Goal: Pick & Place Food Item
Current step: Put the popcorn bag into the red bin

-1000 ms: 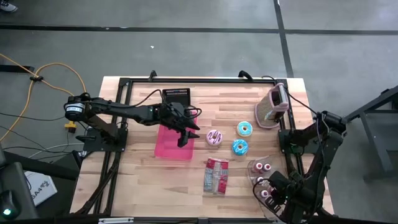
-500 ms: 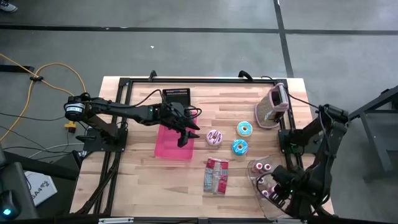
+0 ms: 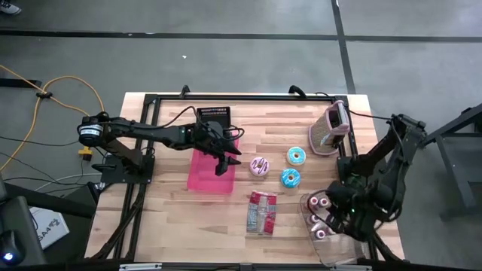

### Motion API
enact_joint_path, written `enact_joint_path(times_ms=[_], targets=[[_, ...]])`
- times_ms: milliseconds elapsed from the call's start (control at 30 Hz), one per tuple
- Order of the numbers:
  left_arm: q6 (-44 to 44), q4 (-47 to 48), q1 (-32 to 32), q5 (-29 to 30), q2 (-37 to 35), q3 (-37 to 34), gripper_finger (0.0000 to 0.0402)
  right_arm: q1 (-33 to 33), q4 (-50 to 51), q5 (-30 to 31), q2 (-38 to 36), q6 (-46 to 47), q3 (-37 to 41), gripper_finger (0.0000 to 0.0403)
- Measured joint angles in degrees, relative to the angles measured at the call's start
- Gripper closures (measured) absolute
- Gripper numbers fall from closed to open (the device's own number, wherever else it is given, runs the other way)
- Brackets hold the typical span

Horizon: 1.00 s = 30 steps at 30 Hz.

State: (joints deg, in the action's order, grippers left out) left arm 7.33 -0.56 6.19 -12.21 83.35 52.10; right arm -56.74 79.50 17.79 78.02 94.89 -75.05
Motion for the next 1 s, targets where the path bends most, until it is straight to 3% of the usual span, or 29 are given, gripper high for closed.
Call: enact_joint_path(times_ms=[133,333,467,800,1000], targets=[[0.2,0.1,0.5,0.9,0.0,0.0,0.0215,4.9,0.4,2.2,-1.7,-9.3,0.0,0.0277],[-1.2,2.2,-1.9,10.2,0.0,0.0,0.0215,11.5,1.7,7.1,-4.4,-19.9,0.0,0.0277],[-1.3,2.1,-3.2,10.7,0.0,0.0,0.0215,15.9,1.6,9.8,-5.8,-25.5,0.0,0.0277],[0.2,1.9,-8.7,10.6,0.0,0.0,0.0215,24.9,-4.9,9.6,-5.7,-42.5,0.0,0.0277],[3.7,1.4,-13.7,10.9,0.0,0.0,0.0215,29.6,-13.5,4.2,-5.2,-50.6,0.0,0.0277]])
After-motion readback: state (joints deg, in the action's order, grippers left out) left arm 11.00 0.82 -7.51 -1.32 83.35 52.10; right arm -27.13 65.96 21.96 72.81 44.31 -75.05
